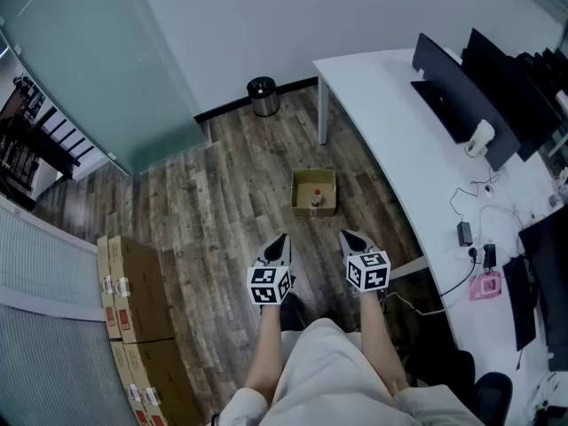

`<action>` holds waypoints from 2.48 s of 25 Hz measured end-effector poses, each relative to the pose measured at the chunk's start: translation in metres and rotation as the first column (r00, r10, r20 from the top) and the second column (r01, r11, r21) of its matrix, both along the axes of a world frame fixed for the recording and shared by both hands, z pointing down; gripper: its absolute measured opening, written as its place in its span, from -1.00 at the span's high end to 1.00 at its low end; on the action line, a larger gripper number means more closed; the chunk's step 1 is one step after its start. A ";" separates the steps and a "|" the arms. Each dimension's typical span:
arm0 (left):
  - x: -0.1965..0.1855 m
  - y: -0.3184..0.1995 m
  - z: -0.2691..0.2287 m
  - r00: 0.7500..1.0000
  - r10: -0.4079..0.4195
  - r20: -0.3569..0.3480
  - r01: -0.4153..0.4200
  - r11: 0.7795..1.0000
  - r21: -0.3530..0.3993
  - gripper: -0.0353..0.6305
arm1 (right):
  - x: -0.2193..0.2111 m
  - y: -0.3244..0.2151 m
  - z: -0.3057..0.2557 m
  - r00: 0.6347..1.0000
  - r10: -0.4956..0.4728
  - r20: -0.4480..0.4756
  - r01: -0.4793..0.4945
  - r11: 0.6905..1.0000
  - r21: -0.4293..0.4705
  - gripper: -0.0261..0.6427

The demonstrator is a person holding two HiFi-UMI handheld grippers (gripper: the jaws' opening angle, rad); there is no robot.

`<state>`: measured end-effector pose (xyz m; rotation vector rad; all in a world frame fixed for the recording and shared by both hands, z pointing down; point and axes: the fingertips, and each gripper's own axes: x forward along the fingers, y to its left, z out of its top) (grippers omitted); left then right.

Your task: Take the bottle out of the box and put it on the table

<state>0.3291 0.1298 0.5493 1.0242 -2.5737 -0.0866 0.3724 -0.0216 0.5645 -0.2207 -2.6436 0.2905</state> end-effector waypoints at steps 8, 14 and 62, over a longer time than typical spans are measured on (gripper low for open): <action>-0.029 -0.001 -0.007 1.000 0.016 0.012 -0.016 1.000 -0.002 0.85 | -0.019 0.001 0.002 1.000 0.012 -0.002 -0.012 1.000 -0.009 0.81; -0.058 -0.017 -0.011 0.997 0.072 0.005 -0.072 0.997 -0.002 0.85 | -0.038 -0.009 0.003 0.998 0.051 -0.029 -0.052 0.997 -0.054 0.81; -0.320 -0.037 -0.003 0.927 0.374 -0.040 -0.371 0.926 0.073 0.85 | -0.230 0.003 0.003 0.922 0.385 -0.025 -0.386 0.923 -0.001 0.80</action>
